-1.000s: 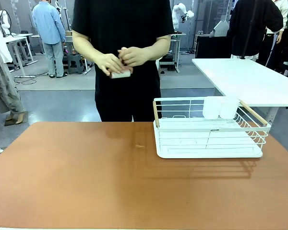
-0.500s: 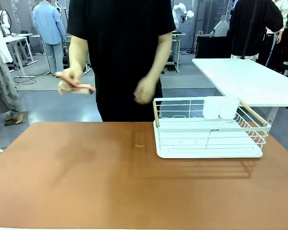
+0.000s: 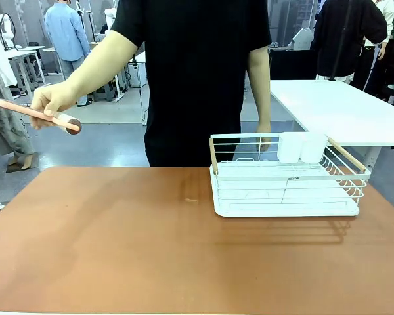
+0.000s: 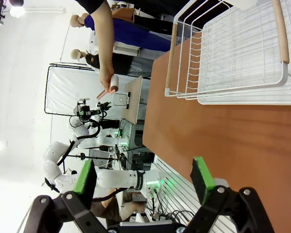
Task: Clean the table.
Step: Pick up the Lint Roller when the human hands it over.
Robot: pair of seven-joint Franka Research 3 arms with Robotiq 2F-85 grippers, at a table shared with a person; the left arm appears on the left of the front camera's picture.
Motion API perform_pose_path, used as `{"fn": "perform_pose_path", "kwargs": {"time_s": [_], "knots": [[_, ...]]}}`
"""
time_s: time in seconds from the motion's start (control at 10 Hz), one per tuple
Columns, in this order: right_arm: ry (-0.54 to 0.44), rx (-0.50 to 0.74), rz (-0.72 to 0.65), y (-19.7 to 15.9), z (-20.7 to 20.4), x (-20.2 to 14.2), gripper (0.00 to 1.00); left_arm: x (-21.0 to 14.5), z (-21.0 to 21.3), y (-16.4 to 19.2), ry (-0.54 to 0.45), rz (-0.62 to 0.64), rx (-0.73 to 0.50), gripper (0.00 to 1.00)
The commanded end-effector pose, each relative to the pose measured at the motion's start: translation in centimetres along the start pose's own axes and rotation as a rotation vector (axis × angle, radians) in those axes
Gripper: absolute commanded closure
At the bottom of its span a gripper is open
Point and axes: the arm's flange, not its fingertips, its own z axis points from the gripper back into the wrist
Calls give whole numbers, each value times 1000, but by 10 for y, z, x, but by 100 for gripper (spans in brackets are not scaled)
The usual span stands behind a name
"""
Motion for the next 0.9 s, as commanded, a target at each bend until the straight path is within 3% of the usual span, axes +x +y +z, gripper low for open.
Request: {"fn": "perform_pose_path", "kwargs": {"time_s": [0.0, 0.7, 0.8], "knots": [[-5, -3, -8, 2, 1, 1, 0, 0, 1, -2, -5, -5, -1, 0], [-5, -3, -8, 2, 1, 1, 0, 0, 0, 0, 0, 0, 0, 0], [-5, -3, -8, 2, 1, 1, 0, 0, -9, -21, -43, 75, 21, 0]]}}
